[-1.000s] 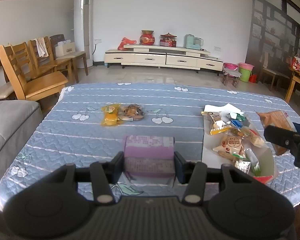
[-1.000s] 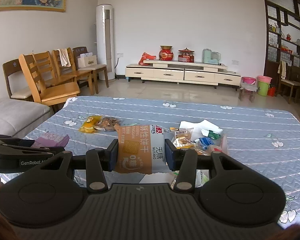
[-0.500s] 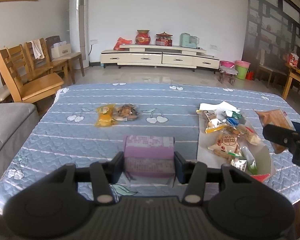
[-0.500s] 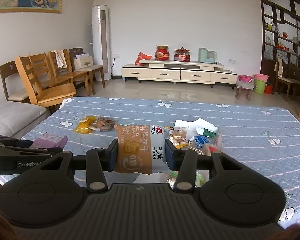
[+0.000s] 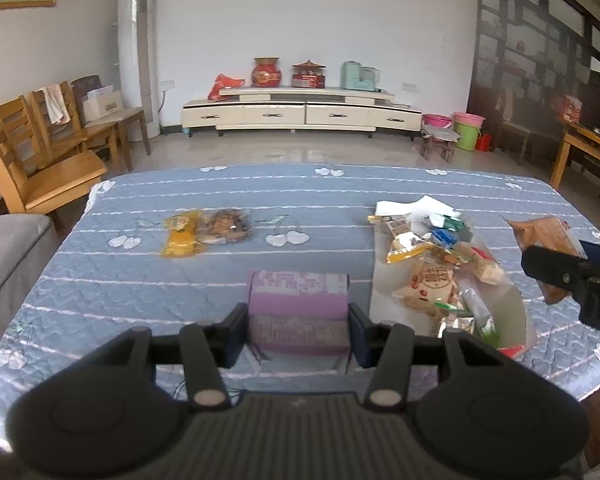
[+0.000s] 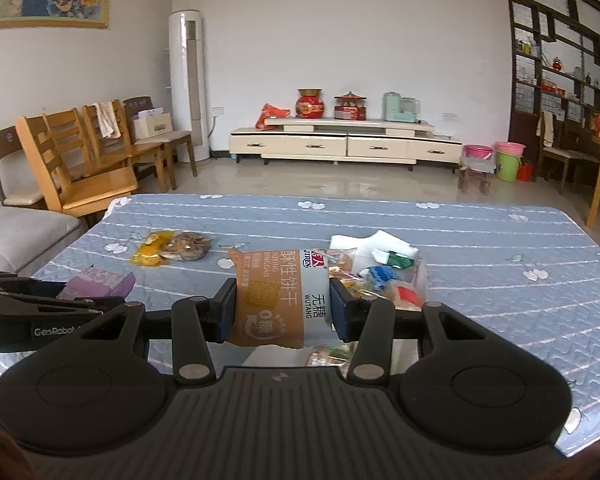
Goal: Organize snacks
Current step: 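Carry the pink pack and biscuit pack over the white box with both grippers, then lower both packs into the white box and open both grippers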
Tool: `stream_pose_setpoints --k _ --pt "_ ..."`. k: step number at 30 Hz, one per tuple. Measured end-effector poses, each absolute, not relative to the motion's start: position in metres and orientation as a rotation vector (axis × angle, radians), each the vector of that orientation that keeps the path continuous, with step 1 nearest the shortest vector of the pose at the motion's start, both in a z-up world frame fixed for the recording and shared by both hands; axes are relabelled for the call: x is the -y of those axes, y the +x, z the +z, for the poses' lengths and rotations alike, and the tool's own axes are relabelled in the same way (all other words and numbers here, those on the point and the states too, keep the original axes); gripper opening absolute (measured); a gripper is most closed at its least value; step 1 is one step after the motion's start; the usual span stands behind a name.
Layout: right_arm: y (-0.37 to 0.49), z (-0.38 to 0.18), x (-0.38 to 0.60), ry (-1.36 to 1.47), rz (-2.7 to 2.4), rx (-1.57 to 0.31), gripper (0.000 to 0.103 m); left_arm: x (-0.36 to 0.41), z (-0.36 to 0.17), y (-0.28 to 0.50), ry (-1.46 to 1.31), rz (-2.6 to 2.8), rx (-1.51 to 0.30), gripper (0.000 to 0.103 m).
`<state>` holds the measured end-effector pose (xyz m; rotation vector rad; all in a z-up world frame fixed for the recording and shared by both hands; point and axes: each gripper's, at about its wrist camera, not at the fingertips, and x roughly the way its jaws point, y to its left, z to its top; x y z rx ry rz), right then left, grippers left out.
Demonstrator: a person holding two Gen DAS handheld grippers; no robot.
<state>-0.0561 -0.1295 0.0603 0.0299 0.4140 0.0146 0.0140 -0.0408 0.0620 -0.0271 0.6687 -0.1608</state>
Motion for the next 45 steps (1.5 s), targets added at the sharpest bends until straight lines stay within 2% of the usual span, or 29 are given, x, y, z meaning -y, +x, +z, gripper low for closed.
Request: stream_pose_setpoints --k 26,45 --pt "-0.040 0.038 0.172 0.117 -0.163 -0.455 0.058 0.123 0.044 0.052 0.025 -0.370 -0.685 0.051" --pt "-0.016 0.020 0.168 0.136 -0.142 -0.528 0.058 0.141 0.008 0.080 0.039 -0.404 -0.768 0.051"
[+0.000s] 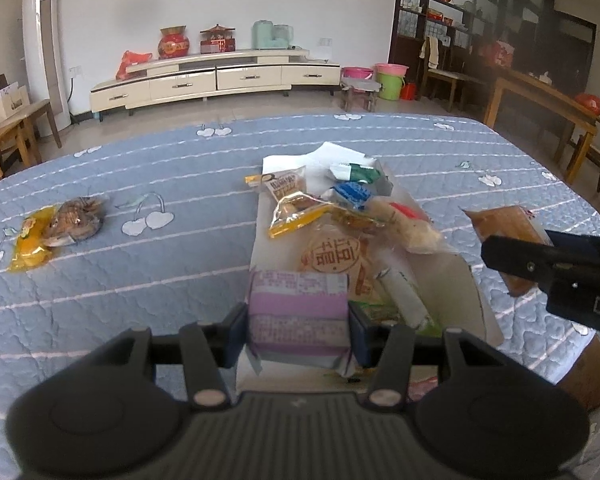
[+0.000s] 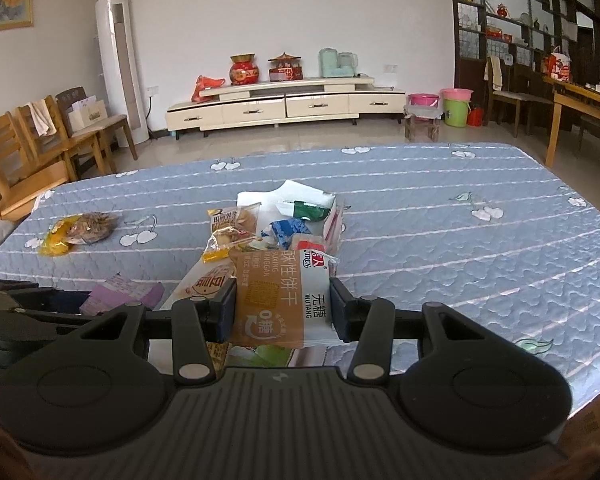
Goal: Organize snacks
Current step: 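Lower both packs into the white box and open both grippers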
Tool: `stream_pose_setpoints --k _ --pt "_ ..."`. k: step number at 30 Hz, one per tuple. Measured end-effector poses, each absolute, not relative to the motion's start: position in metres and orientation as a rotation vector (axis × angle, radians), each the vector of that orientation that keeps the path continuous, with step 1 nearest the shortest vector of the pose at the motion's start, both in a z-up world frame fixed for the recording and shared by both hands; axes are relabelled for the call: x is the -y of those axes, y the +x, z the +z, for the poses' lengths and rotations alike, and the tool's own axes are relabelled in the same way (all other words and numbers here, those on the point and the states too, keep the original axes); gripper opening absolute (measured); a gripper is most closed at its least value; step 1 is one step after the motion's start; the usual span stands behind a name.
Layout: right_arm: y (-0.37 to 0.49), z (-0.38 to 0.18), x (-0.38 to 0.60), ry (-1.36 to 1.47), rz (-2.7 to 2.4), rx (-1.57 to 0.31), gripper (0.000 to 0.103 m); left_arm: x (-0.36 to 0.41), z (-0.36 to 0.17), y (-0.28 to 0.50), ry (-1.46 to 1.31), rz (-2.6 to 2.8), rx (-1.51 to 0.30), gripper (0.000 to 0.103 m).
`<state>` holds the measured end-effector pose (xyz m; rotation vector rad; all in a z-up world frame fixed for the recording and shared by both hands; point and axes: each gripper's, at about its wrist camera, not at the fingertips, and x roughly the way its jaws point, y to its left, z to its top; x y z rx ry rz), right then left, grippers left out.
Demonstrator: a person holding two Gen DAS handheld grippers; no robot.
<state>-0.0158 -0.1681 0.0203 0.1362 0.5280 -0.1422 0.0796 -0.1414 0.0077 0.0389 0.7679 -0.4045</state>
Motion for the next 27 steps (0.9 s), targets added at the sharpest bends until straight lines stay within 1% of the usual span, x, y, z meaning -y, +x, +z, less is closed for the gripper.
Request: stream_pose_setpoints --k 12,13,14,15,16,20,21,22,27 --pt "0.002 0.010 0.174 0.134 -0.131 -0.553 0.058 0.142 -0.008 0.097 0.023 -0.423 -0.793 0.051" --pt "0.005 0.008 0.175 0.134 -0.137 -0.556 0.061 0.144 -0.009 0.098 0.022 -0.432 -0.797 0.052" --pt "0.007 0.006 0.176 0.138 -0.145 -0.556 0.074 0.145 -0.011 0.099 0.020 -0.442 -0.799 0.052" --pt "0.007 0.006 0.178 0.145 -0.147 -0.552 0.081 0.146 -0.012 0.099 0.018 -0.455 -0.800 0.053" --pt "0.005 0.005 0.180 0.157 -0.149 -0.542 0.089 0.146 -0.013 0.098 0.018 -0.460 -0.798 0.056" --pt "-0.002 0.011 0.182 0.165 -0.157 -0.528 0.089 0.144 -0.010 0.095 0.008 -0.474 -0.784 0.062" --pt "-0.004 0.012 0.182 0.166 -0.158 -0.521 0.089 0.142 -0.008 0.094 0.005 -0.468 -0.778 0.066" --pt "-0.007 0.016 0.182 0.168 -0.160 -0.512 0.089 0.139 -0.005 0.093 0.001 -0.460 -0.769 0.067" --pt "-0.016 0.031 0.172 0.143 -0.156 -0.474 0.089 0.121 0.011 0.086 -0.004 -0.417 -0.732 0.067"
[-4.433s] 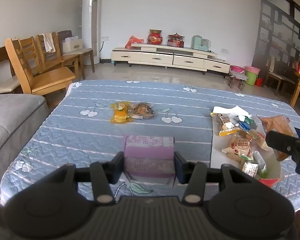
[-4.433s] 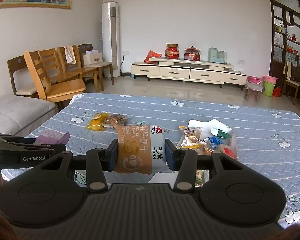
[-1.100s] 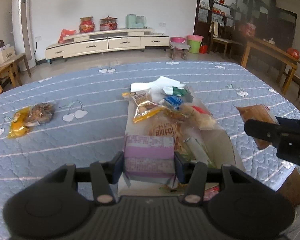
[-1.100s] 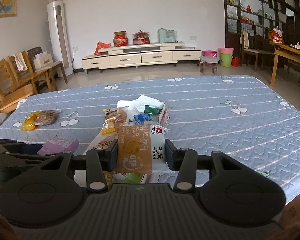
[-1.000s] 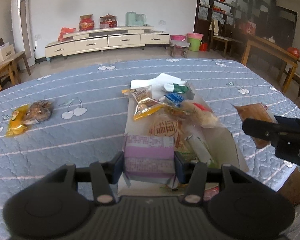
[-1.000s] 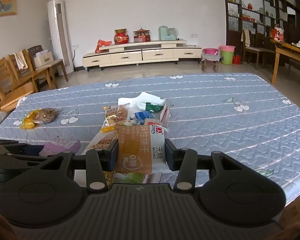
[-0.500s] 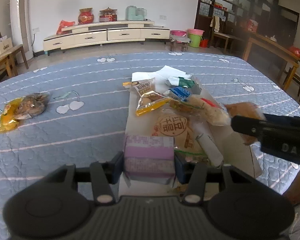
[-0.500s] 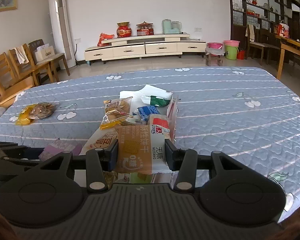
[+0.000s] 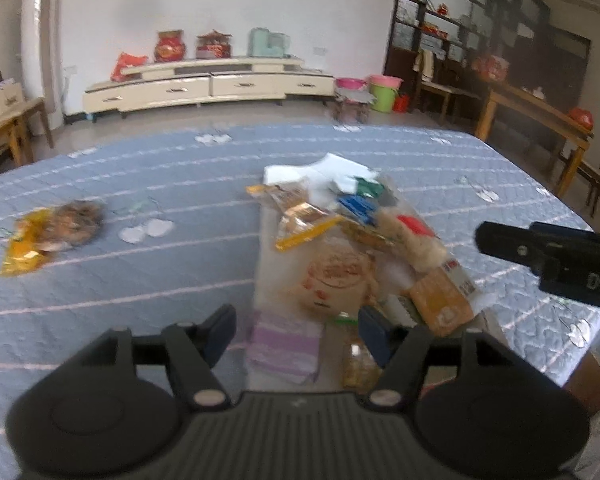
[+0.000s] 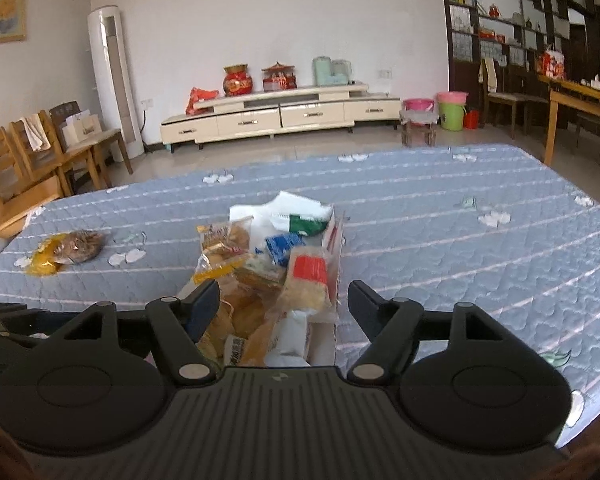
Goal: Organize snacks
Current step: 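Lower both packs into the white box and open both grippers, then move both grippers from the box toward the remaining snack bags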
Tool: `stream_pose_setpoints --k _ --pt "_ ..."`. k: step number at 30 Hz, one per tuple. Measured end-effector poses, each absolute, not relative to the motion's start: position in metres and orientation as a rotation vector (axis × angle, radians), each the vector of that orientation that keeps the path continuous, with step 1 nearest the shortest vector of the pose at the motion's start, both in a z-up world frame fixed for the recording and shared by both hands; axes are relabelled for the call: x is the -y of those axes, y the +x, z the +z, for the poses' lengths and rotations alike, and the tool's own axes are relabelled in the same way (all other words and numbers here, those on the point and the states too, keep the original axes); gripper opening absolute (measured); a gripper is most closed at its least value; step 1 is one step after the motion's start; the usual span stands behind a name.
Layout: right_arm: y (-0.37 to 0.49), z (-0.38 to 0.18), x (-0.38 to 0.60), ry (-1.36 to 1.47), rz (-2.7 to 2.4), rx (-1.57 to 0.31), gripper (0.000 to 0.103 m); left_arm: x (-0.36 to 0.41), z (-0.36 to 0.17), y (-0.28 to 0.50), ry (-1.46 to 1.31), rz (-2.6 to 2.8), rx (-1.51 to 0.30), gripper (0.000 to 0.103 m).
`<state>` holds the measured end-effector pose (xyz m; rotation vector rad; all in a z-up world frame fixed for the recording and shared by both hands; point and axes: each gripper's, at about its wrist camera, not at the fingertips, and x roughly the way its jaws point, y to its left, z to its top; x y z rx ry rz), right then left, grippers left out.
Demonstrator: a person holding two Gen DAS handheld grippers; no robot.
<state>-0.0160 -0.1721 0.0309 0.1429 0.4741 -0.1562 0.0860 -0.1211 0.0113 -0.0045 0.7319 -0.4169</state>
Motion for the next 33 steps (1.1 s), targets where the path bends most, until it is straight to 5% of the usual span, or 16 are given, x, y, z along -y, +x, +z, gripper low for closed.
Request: stream_pose_setpoints --k 33 --pt "0.026 0.035 0.074 0.035 0.104 -0.492 0.094 -0.011 0.030 0.073 -0.076 -0.071 -0.699 0.072"
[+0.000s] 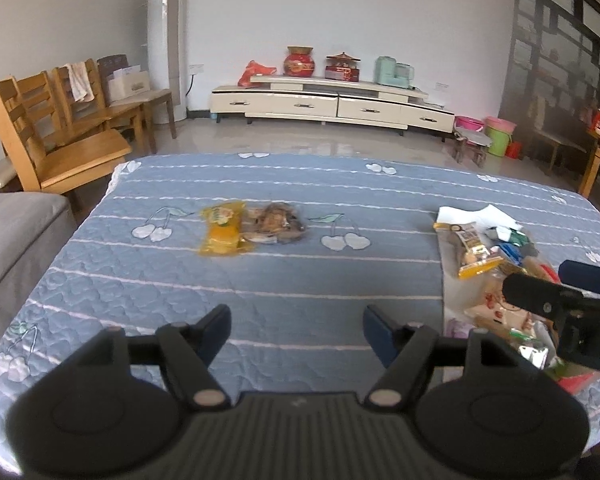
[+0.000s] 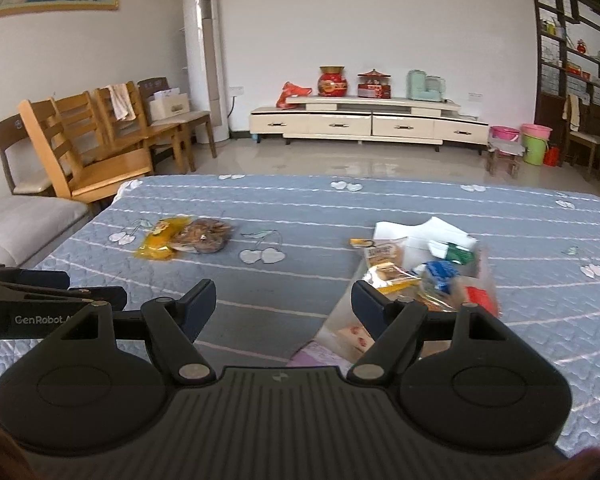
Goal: Organize snacks
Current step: 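Move both grippers from the box toward the remaining snack bags, then grasp the yellow chip bag with the left gripper while the right grasps the clear cookie bag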
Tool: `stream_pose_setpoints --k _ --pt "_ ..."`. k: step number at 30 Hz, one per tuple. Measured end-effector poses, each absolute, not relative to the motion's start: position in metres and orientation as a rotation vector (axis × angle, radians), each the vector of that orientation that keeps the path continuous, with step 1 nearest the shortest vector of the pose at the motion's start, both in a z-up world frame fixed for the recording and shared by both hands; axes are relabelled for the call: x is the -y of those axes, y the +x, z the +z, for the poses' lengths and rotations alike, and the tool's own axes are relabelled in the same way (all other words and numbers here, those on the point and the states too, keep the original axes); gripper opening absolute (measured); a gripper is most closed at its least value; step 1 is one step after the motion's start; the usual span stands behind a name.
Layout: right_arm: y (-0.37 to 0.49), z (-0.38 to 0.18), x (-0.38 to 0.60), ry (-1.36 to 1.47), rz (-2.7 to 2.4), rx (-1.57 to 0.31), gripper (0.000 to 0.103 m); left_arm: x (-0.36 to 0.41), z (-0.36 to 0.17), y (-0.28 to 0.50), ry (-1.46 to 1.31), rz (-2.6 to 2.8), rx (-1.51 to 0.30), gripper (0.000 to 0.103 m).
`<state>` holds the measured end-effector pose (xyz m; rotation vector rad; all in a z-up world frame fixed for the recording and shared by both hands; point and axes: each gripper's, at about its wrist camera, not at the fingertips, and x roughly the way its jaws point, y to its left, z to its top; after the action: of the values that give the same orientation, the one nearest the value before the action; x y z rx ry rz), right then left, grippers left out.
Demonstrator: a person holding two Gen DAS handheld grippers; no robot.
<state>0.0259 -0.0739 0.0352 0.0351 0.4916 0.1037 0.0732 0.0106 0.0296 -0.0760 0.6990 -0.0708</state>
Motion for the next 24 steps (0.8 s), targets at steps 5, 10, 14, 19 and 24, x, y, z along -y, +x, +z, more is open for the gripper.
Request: stream_pose_setpoints --k 5,10,14,19,24 --pt "0.039 0.027 0.065 0.018 0.131 -0.506 0.094 -0.026 0.021 0.081 -0.097 -0.042 -0.710 0.074" --pt "0.056 0.020 0.053 0.008 0.155 -0.519 0.094 -0.047 0.011 0.104 -0.122 0.007 -0.722 0.084" --pt "0.071 0.015 0.049 0.008 0.166 -0.525 0.094 -0.063 0.007 0.144 -0.131 0.060 -0.715 0.087" --pt "0.090 0.007 0.045 0.011 0.172 -0.526 0.095 -0.072 -0.008 0.213 -0.127 0.100 -0.743 0.087" --pt "0.111 0.000 0.043 0.013 0.172 -0.537 0.095 -0.068 -0.041 0.280 -0.072 0.123 -0.823 0.087"
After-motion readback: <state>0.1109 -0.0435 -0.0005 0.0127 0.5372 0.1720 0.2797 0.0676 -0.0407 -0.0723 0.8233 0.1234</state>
